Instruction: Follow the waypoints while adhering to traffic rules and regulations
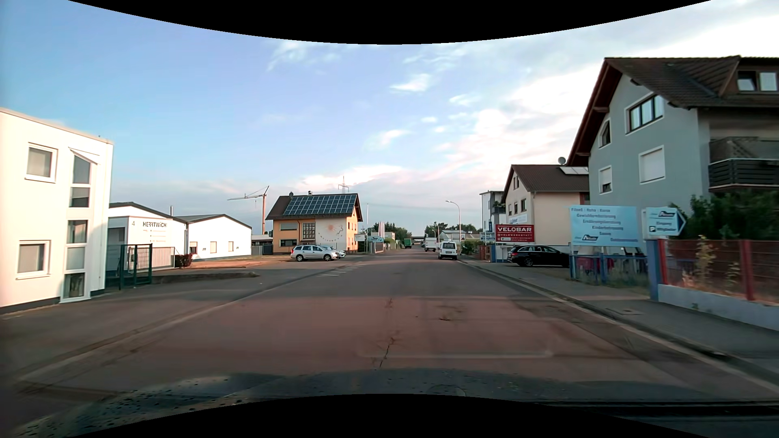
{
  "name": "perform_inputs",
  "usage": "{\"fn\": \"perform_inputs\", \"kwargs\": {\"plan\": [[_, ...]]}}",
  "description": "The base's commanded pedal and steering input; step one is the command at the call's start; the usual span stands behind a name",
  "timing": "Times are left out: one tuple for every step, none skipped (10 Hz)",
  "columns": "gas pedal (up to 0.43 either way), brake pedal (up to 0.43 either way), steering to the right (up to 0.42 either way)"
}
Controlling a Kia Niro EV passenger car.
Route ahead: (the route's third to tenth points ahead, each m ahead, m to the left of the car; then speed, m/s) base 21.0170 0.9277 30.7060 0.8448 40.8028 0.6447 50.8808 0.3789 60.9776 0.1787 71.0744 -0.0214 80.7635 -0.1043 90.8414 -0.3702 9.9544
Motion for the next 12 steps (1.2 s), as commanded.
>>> {"fn": "perform_inputs", "kwargs": {"plan": [[0.020, 0.000, -0.004], [0.020, 0.000, -0.004], [0.020, 0.000, -0.003], [0.020, 0.000, 0.000], [0.020, 0.000, 0.001], [0.020, 0.000, 0.002], [0.020, 0.000, 0.003], [0.020, 0.000, 0.003], [0.020, 0.000, 0.003], [0.020, 0.000, 0.002], [0.020, 0.000, 0.000], [0.020, 0.000, 0.000]]}}
